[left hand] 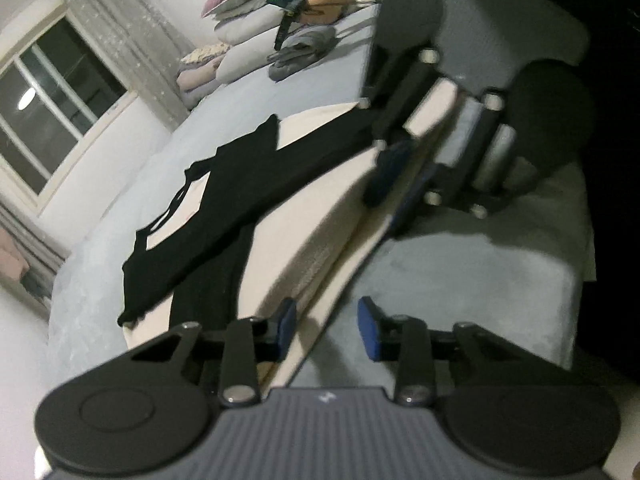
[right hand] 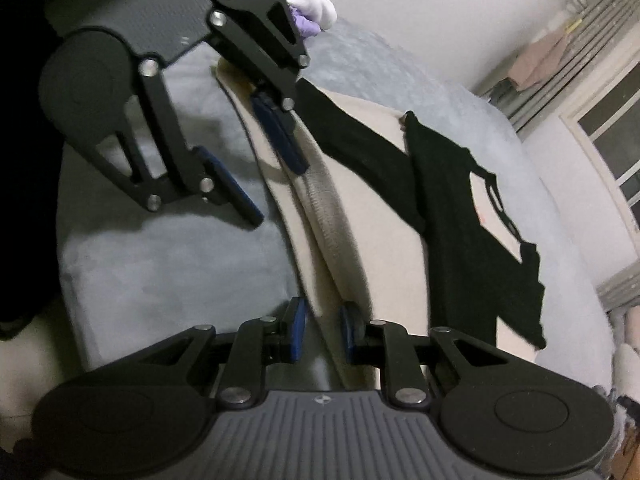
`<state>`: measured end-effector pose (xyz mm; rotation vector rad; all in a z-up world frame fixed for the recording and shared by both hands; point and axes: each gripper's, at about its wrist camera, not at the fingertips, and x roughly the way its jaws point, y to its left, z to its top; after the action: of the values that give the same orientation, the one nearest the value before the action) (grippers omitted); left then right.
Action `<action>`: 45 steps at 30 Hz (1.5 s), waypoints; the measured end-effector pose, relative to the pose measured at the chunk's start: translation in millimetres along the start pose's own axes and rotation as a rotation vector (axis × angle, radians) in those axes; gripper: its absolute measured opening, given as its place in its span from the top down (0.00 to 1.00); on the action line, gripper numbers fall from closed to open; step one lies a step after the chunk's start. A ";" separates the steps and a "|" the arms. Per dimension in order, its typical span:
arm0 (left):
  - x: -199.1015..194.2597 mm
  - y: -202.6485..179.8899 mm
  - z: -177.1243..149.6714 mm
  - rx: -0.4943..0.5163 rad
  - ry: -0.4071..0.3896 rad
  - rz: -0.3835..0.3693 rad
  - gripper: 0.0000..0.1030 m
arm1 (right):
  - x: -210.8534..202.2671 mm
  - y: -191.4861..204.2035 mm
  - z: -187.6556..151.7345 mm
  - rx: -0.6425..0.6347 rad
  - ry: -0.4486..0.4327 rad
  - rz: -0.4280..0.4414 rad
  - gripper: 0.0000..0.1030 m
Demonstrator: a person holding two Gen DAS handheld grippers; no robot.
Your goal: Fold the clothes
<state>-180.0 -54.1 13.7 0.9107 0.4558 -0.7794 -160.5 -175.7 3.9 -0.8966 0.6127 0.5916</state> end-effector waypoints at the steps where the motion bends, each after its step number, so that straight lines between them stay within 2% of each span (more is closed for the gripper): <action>1: 0.6 -2.3 0.0 0.012 -0.001 -0.001 0.79 | 1.8 0.5 0.2 -0.007 -0.002 -0.007 0.86; 6: 8.2 -2.9 3.1 0.018 0.010 -0.014 0.87 | 10.4 10.2 4.3 -0.096 -0.004 -0.043 0.90; 9: 6.3 -4.3 3.7 0.029 0.011 -0.017 0.84 | 10.1 8.4 4.5 -0.082 -0.001 -0.037 0.90; 12: 4.5 -5.7 4.4 0.040 0.012 -0.020 0.86 | 7.4 3.4 4.7 -0.039 -0.001 -0.020 0.90; 15: 2.7 -7.1 5.1 0.050 0.013 -0.023 0.85 | 7.9 6.4 7.5 -0.061 0.005 -0.024 0.90; 18: 11.9 -7.3 6.7 0.084 0.017 0.003 0.84 | 10.6 7.5 9.1 -0.079 0.005 -0.022 0.90; 25: 19.1 -7.2 8.1 0.166 0.020 -0.001 0.83 | 4.2 1.0 5.0 -0.036 -0.020 -0.001 0.91; 26: 20.2 -8.0 7.9 0.182 0.022 -0.003 0.84 | 4.4 1.6 3.9 -0.039 -0.023 0.001 0.93; 28: 23.3 -11.1 7.1 0.227 0.027 0.002 0.94 | 4.8 4.1 2.6 -0.058 -0.024 0.001 0.93; 32: 29.5 -15.7 5.6 0.308 0.036 0.015 0.94 | 4.4 6.7 2.4 -0.104 -0.012 0.007 0.92; 37: 34.5 -9.5 7.4 0.321 0.053 -0.015 0.92 | 9.1 3.6 6.0 -0.149 0.019 0.046 0.92; 39: 33.0 -7.3 7.6 0.295 0.052 -0.022 0.91 | 12.8 -0.6 8.1 -0.171 0.028 0.071 0.91; 43: 30.2 -2.9 7.8 0.243 0.050 -0.037 0.98 | 19.8 -1.9 9.3 -0.182 0.028 0.080 0.93; 45: 28.8 -0.7 8.0 0.217 0.049 -0.045 0.99 | 15.4 -2.3 8.5 -0.135 0.013 0.072 0.97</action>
<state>-161.7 -72.5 -0.9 1.1269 0.4410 -0.8604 -146.5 -166.4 -1.6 -1.0087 0.6242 0.6986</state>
